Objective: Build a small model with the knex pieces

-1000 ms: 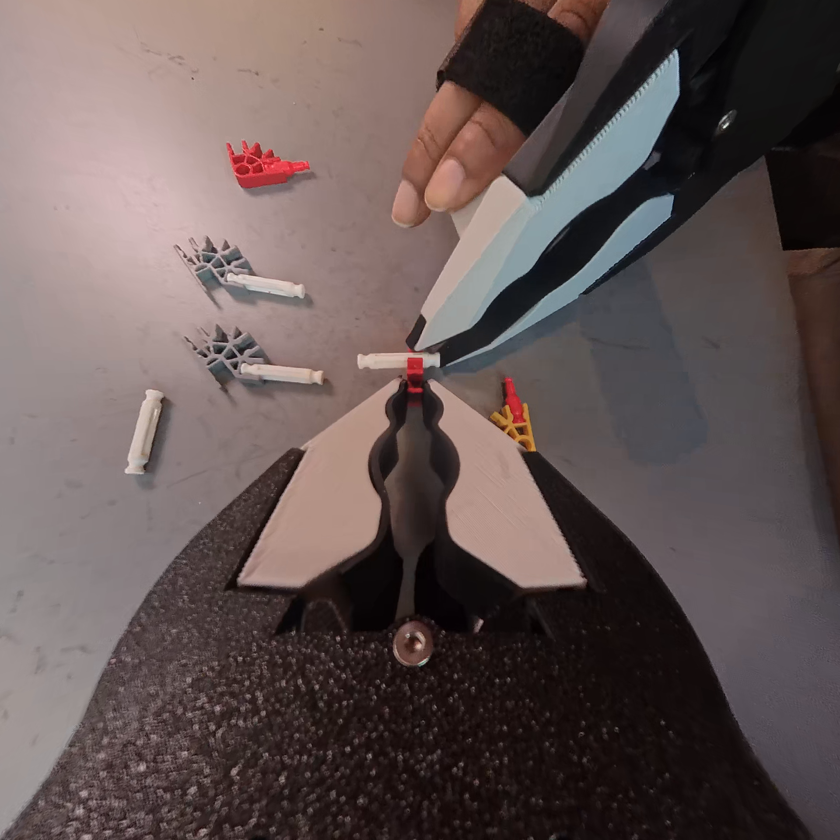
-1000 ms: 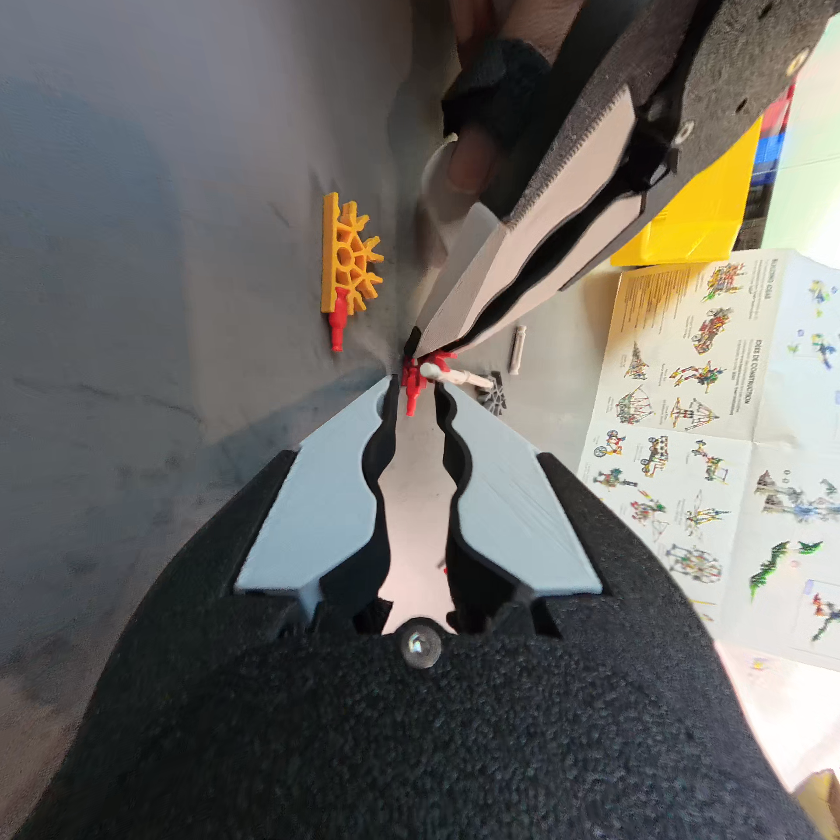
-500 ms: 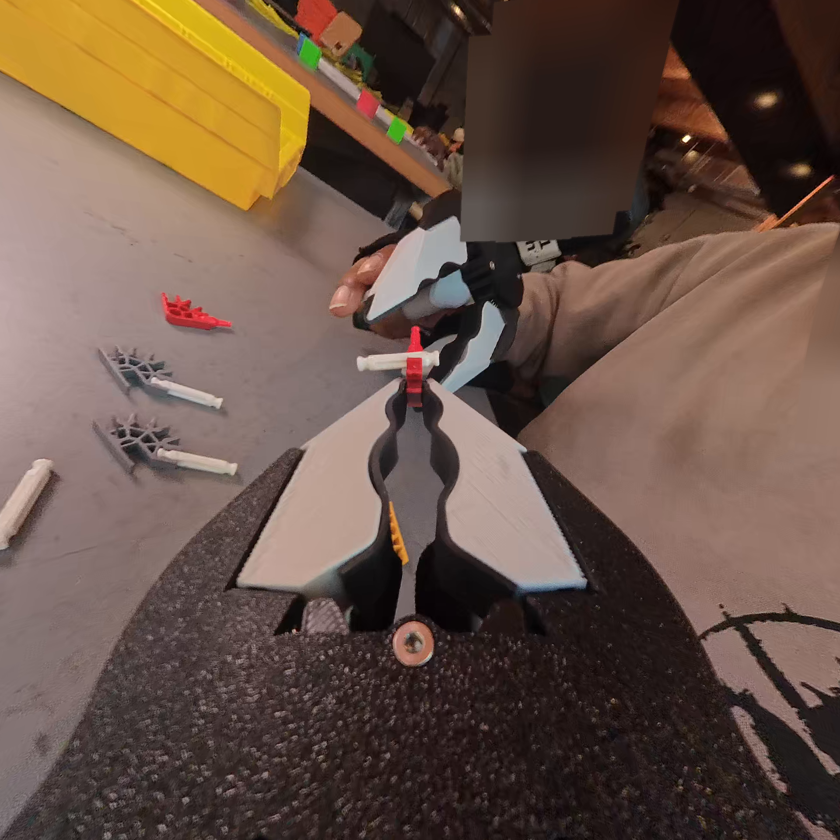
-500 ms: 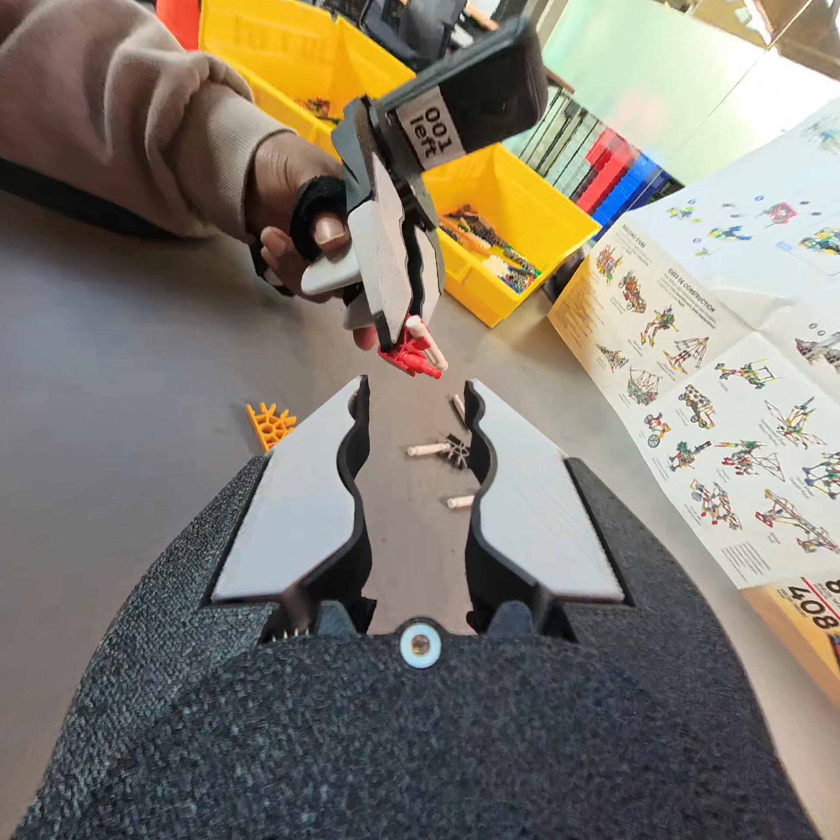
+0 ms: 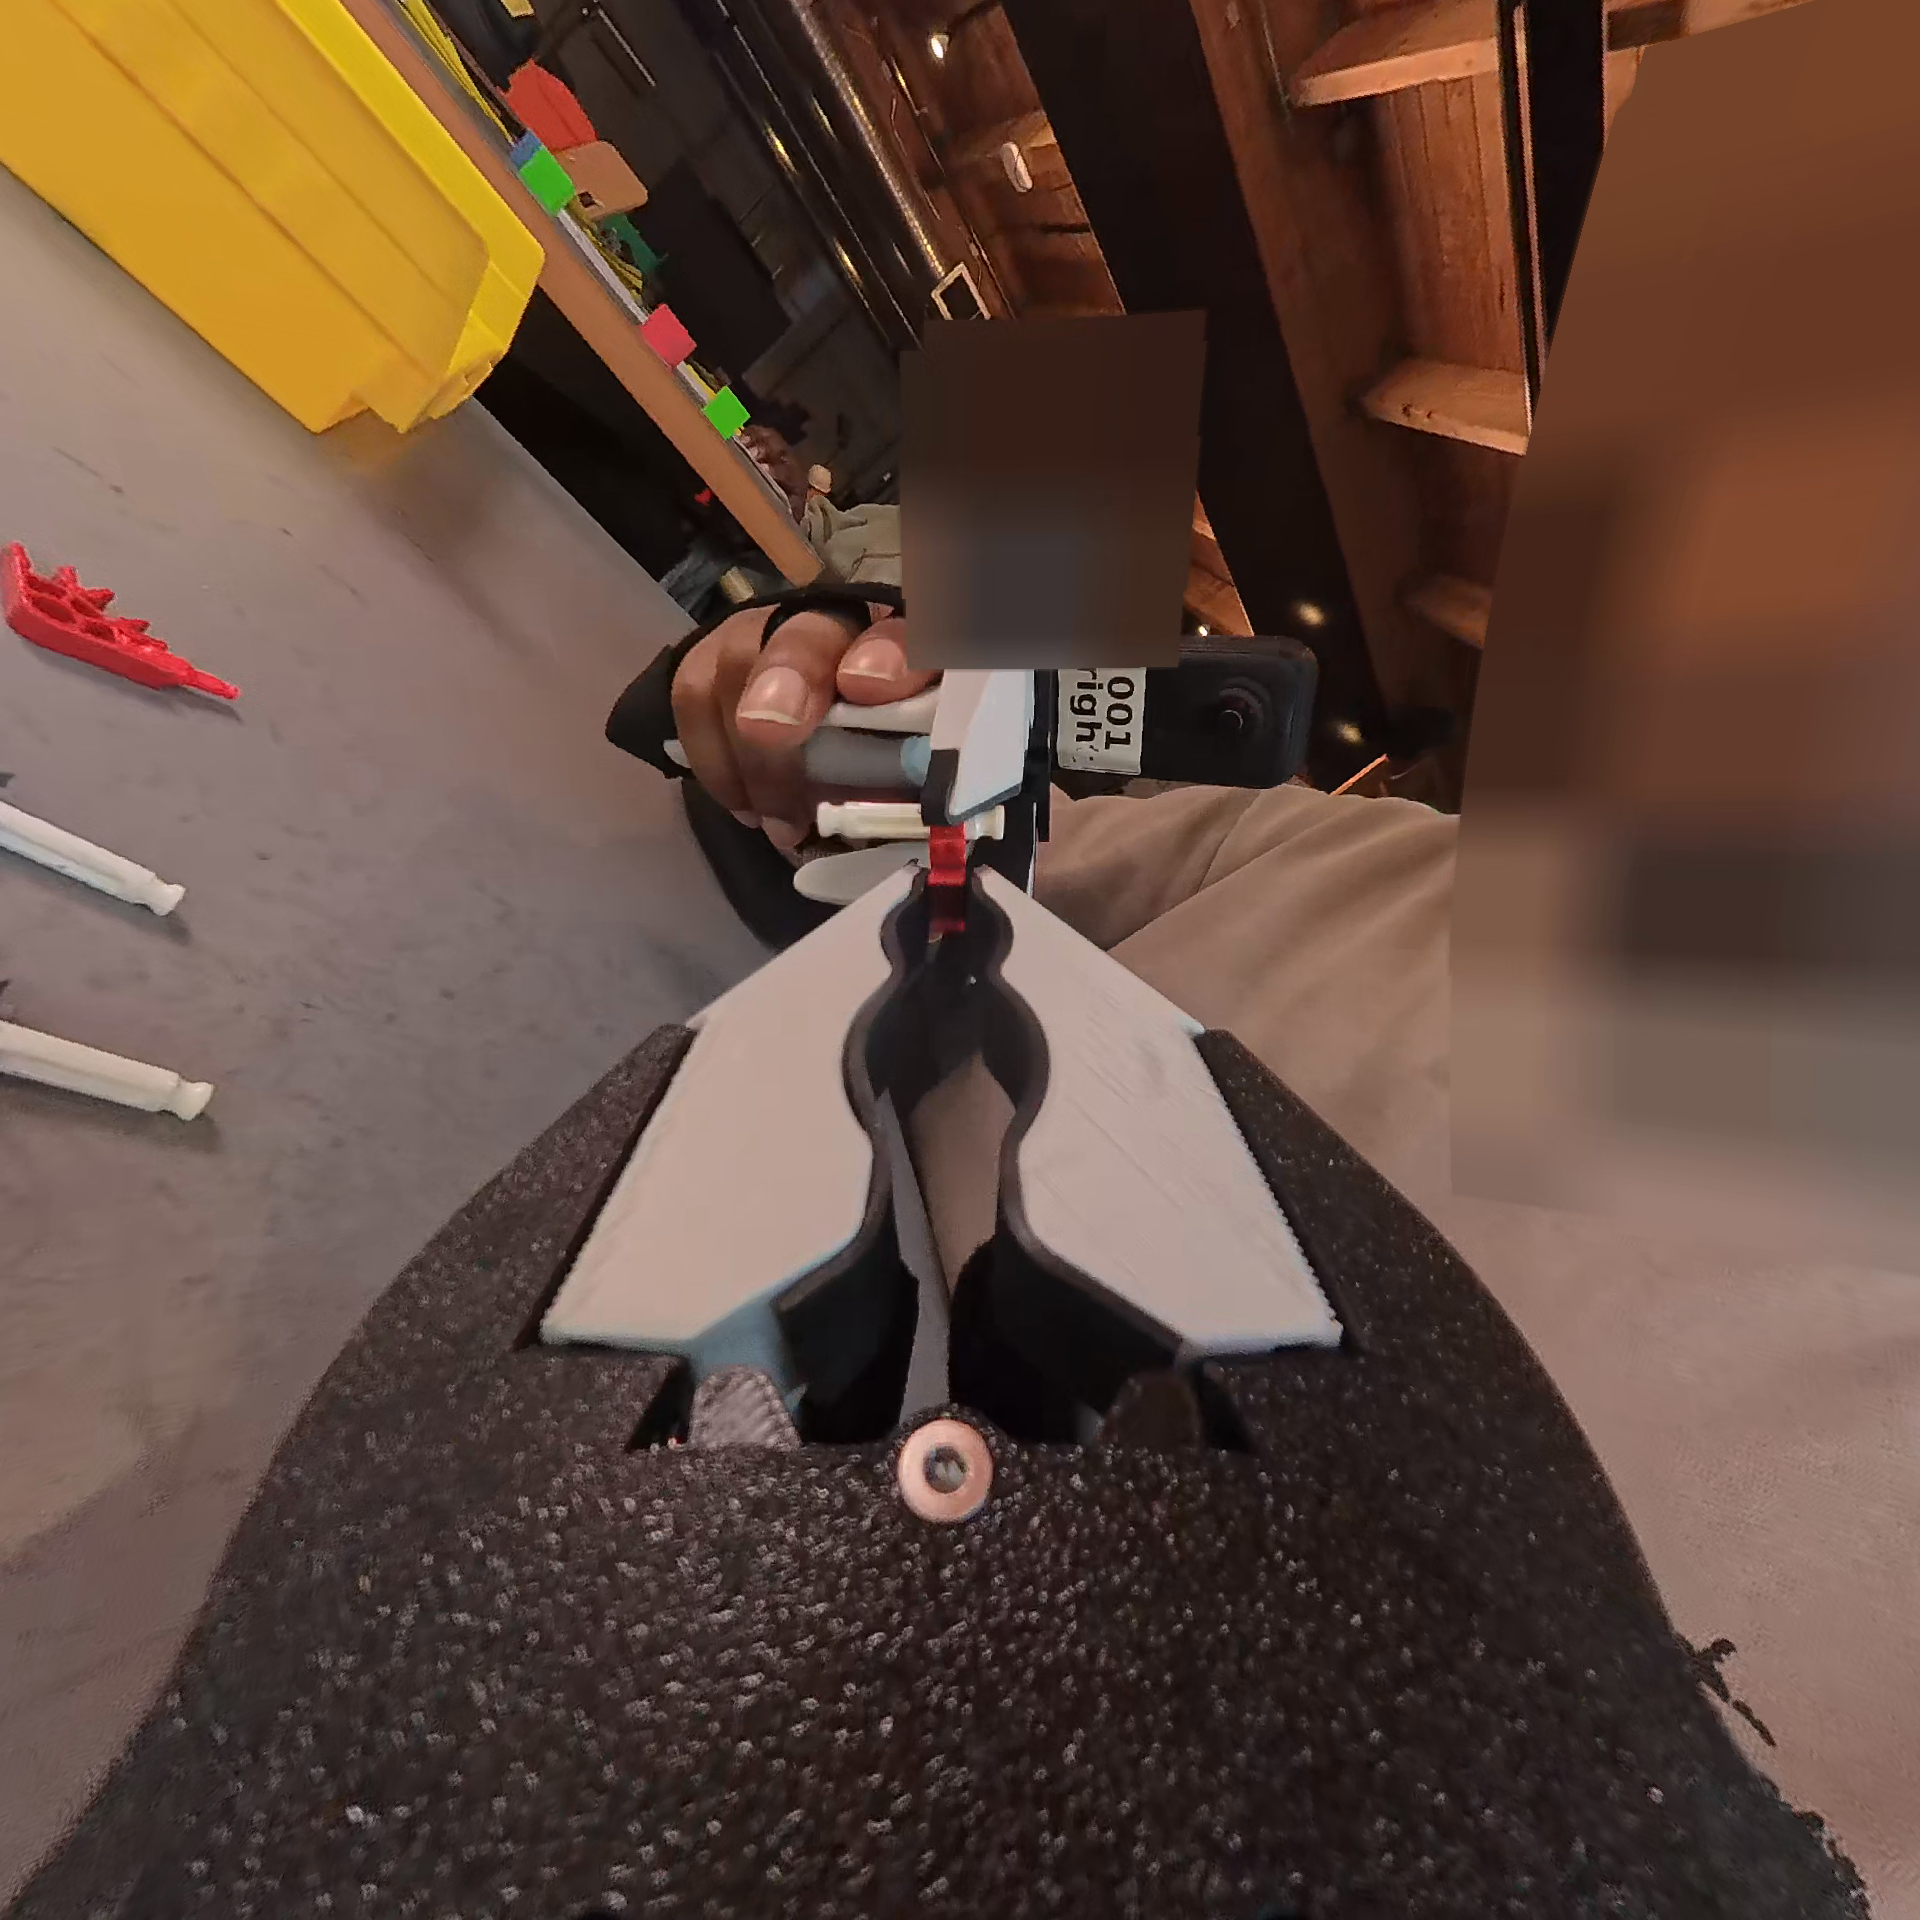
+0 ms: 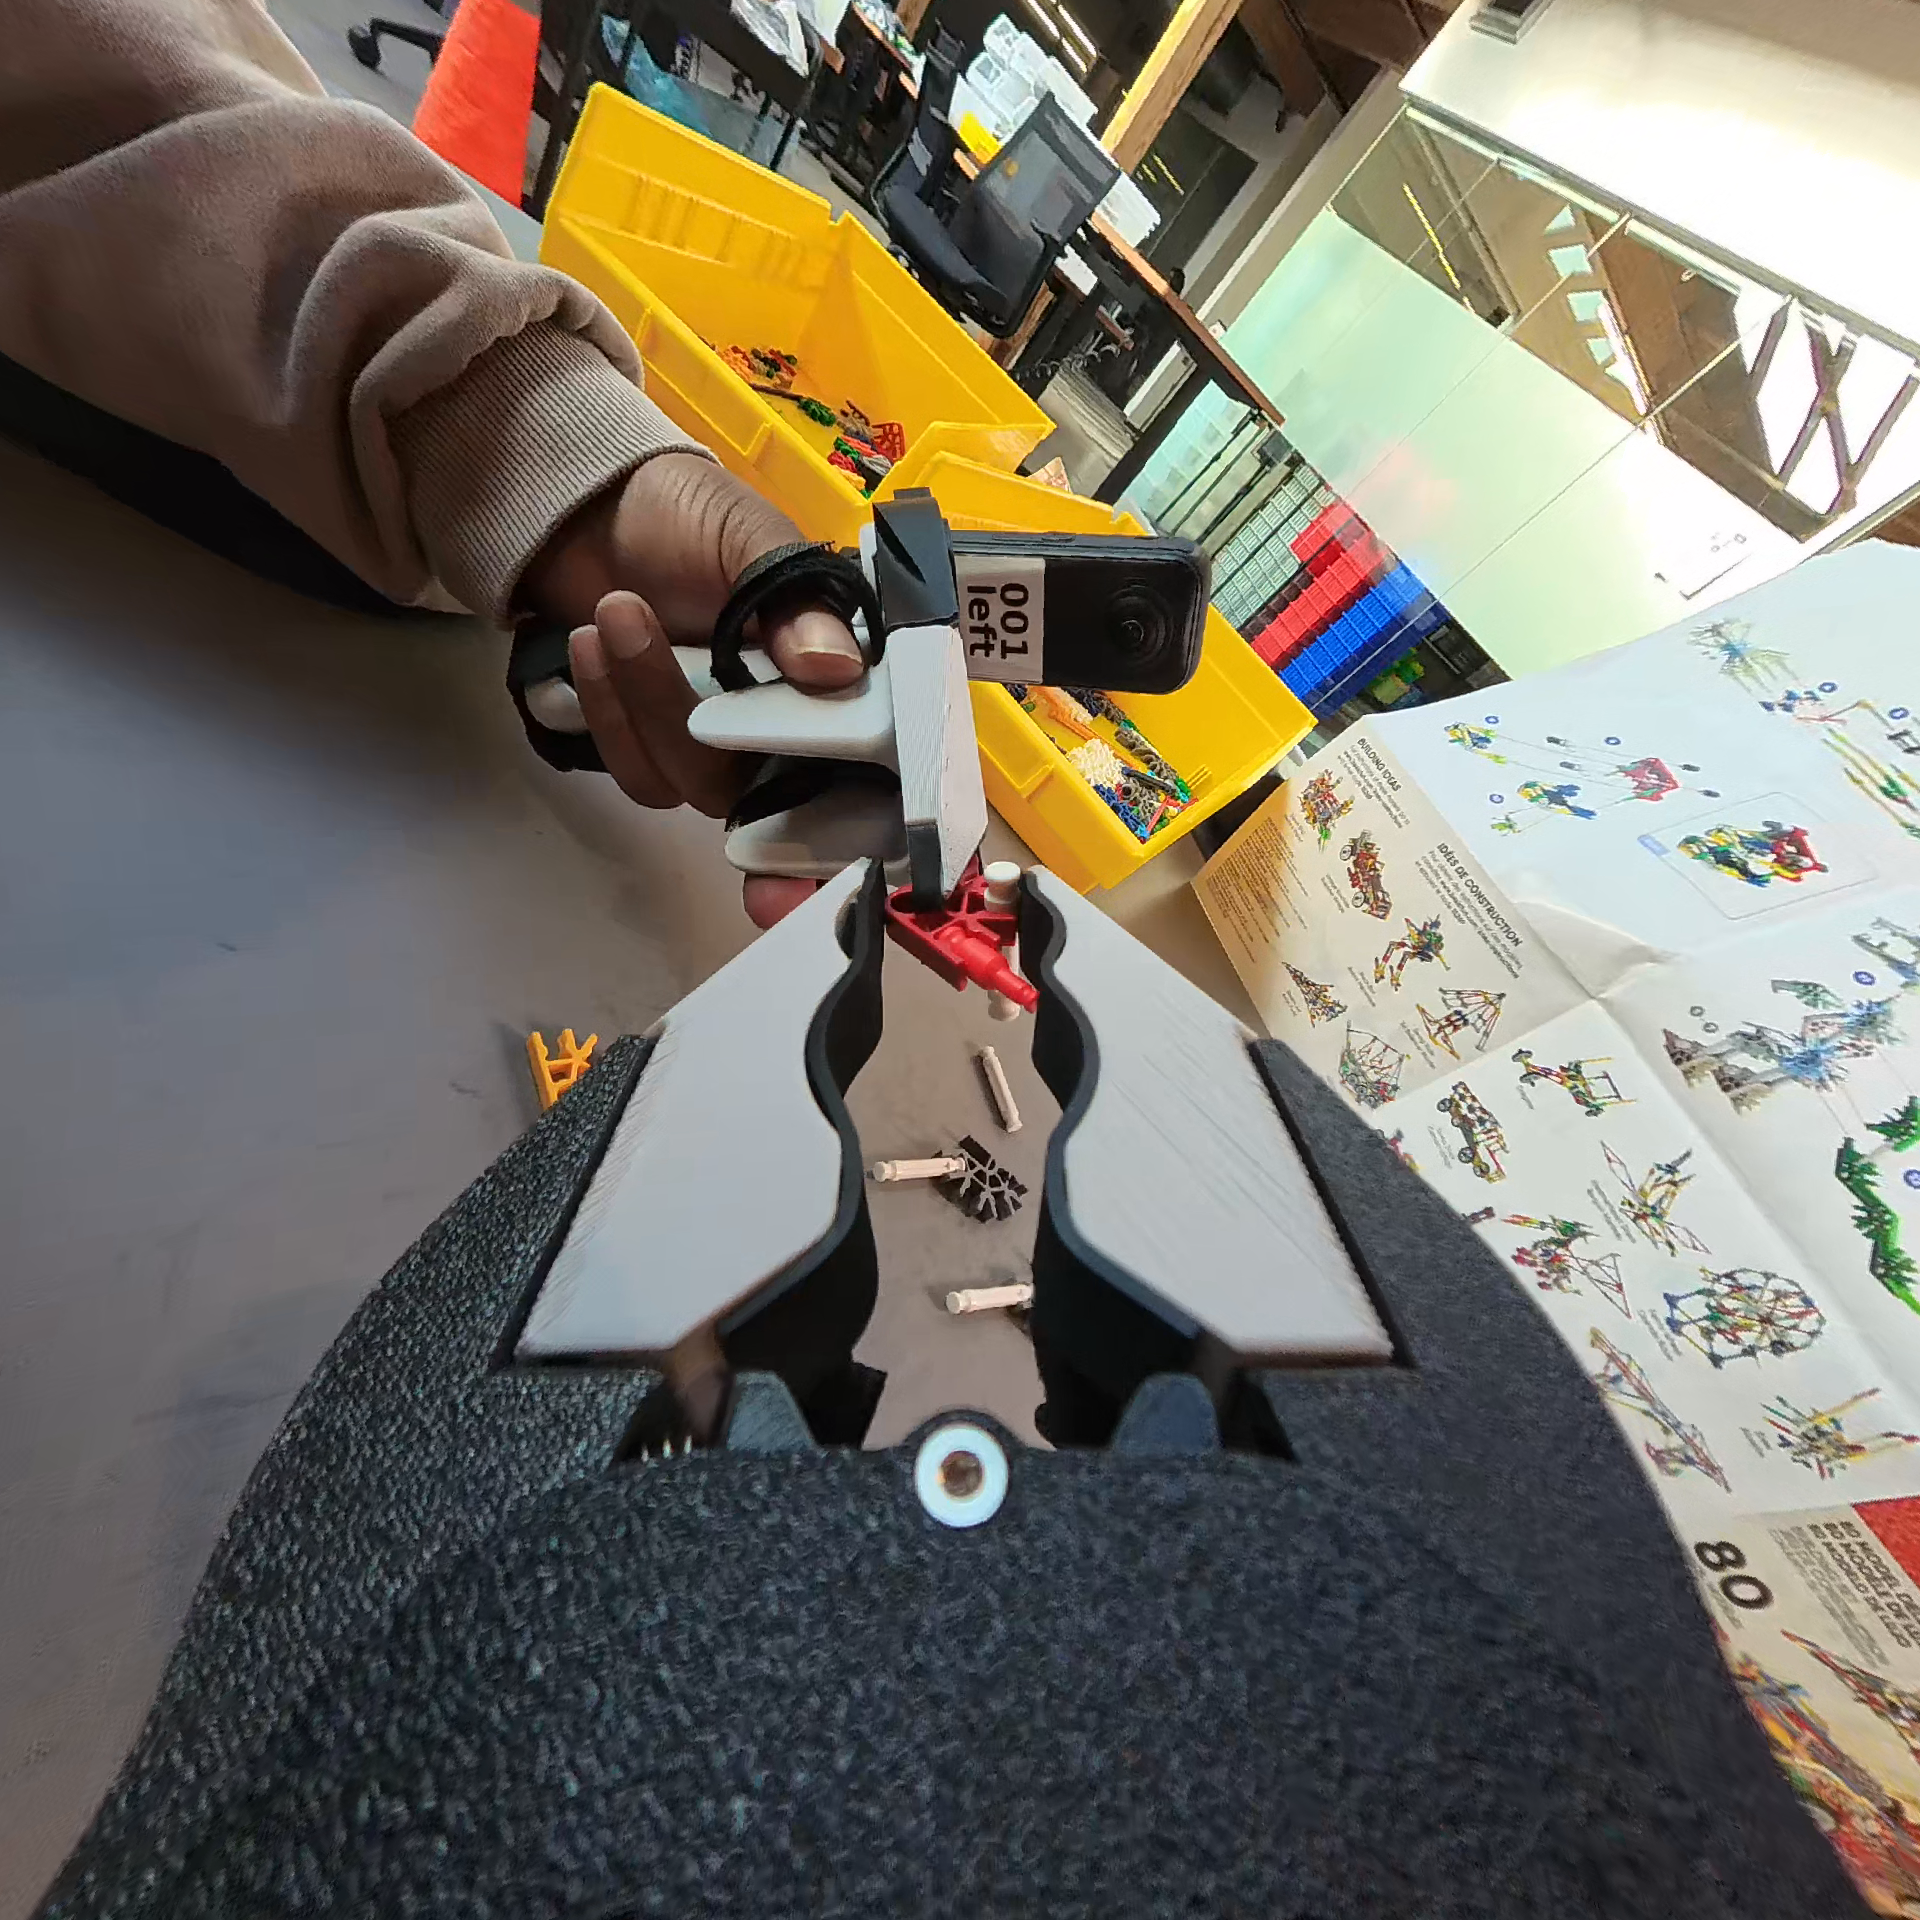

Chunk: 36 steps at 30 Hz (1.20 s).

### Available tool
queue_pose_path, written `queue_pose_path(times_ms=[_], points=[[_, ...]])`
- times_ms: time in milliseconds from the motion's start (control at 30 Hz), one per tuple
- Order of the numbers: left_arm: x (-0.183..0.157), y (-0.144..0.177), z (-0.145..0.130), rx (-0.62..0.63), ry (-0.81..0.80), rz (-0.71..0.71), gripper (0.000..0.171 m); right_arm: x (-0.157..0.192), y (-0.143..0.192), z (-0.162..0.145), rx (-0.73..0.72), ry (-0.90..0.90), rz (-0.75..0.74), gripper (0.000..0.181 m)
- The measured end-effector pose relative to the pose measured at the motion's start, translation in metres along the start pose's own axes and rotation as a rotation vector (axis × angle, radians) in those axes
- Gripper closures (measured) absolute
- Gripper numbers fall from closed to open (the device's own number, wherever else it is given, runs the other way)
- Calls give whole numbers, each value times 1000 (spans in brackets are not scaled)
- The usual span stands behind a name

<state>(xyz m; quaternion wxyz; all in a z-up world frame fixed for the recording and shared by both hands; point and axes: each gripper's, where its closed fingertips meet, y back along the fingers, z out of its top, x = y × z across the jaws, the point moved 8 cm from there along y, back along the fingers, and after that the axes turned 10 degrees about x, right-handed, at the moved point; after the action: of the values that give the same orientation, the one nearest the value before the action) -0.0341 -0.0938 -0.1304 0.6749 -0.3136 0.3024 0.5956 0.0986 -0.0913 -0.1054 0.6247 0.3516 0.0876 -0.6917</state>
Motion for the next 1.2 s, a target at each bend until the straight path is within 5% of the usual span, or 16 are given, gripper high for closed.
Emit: queue_pose_path(times_ms=[400,1200], points=[[-2,2,1,-89,53,-17,166,-9,-1,-4,-79,-250,86,158],[8,6,0,-118,91,37,166,-9,0,-16,-5,-156,13,154]])
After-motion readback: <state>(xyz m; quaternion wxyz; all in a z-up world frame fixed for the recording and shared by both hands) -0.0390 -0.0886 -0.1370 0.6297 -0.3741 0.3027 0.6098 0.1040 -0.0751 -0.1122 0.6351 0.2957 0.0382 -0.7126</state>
